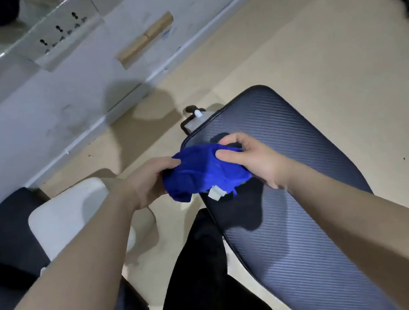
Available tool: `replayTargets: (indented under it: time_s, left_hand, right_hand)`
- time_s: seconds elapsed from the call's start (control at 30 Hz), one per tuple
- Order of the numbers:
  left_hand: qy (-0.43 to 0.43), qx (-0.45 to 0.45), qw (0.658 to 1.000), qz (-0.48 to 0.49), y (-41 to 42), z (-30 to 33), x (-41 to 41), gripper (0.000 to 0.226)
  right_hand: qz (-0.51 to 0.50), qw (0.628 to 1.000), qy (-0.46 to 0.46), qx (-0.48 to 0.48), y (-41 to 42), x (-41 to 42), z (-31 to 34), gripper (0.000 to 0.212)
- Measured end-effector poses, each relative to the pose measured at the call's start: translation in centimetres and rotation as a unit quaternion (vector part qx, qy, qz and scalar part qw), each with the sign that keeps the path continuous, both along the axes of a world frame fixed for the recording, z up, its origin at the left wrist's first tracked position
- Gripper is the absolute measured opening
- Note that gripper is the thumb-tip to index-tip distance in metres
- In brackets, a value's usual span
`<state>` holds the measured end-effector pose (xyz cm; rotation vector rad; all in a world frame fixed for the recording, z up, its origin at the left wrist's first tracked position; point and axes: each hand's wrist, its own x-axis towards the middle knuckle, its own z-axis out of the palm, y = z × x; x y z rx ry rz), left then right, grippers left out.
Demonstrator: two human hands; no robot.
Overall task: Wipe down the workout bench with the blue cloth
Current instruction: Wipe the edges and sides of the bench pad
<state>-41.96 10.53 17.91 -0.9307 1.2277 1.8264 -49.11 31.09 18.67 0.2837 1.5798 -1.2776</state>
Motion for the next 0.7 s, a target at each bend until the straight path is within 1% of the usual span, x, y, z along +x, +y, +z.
replayTargets:
  time_s: [0.07, 0.13, 0.17, 0.23, 0.3, 0.37, 0.4, 0.47, 0.53, 0.57, 0.63, 0.67, 0.7]
  left_hand:
    - [0.002, 0.017, 0.998, 0.064, 0.5, 0.8, 1.4, 0.015]
    - [0.009, -0.006, 0.993, 0.122, 0.8, 1.0, 3.0, 0.013]
    - [0.014, -0.038, 0.991, 0.125, 1.1, 1.1, 3.7, 0.010]
    - [0.016, -0.110, 0.988, 0.105, 1.8, 1.5, 5.4, 0.019]
    - [-0.015, -0.119, 0.987, 0.108, 2.4, 1.8, 7.3, 0.029]
    - [-0.030, -0.129, 0.986, 0.100, 3.0, 1.8, 9.5, 0.039]
    - [-0.031, -0.136, 0.985, 0.097, 3.3, 2.0, 10.4, 0.039]
    - [-0.025, -0.108, 0.984, 0.140, 3.9, 2.5, 11.8, 0.034]
    - [0.000, -0.040, 0.976, 0.212, 4.1, 2.6, 12.6, 0.034]
    - [0.013, 0.001, 0.969, 0.245, 4.1, 2.7, 12.8, 0.041]
    - [0.028, 0.083, 0.952, 0.293, 3.4, 2.3, 13.1, 0.065]
    - [0.027, 0.096, 0.949, 0.299, 3.1, 2.0, 13.1, 0.075]
    - [0.030, 0.089, 0.956, 0.276, 2.7, 1.4, 12.9, 0.078]
  right_hand:
    - [-0.048, 0.993, -0.086, -0.064, 1.0, 1.8, 1.2, 0.026]
    - [-0.072, 0.982, -0.130, -0.115, 1.4, 4.1, 2.7, 0.020]
    - [-0.083, 0.979, -0.135, -0.125, 1.4, 5.5, 3.4, 0.017]
    - [-0.104, 0.982, -0.111, -0.108, 1.1, 8.0, 4.2, 0.013]
    - [-0.126, 0.981, -0.097, -0.107, 0.3, 10.1, 4.8, 0.012]
    - [-0.173, 0.967, -0.126, -0.136, -0.7, 11.6, 5.3, 0.018]
    - [-0.196, 0.958, -0.144, -0.148, -1.2, 12.1, 5.6, 0.022]
    - [-0.221, 0.946, -0.166, -0.166, -2.0, 12.8, 6.0, 0.032]
    - [-0.233, 0.940, -0.169, -0.184, -3.0, 13.3, 6.2, 0.031]
    - [-0.252, 0.933, -0.171, -0.193, -3.6, 13.5, 6.1, 0.029]
    - [-0.324, 0.905, -0.194, -0.195, -4.8, 14.0, 4.8, 0.027]
    - [-0.358, 0.891, -0.201, -0.194, -5.3, 14.3, 4.0, 0.026]
    - [-0.385, 0.876, -0.209, -0.202, -6.0, 14.6, 3.2, 0.027]
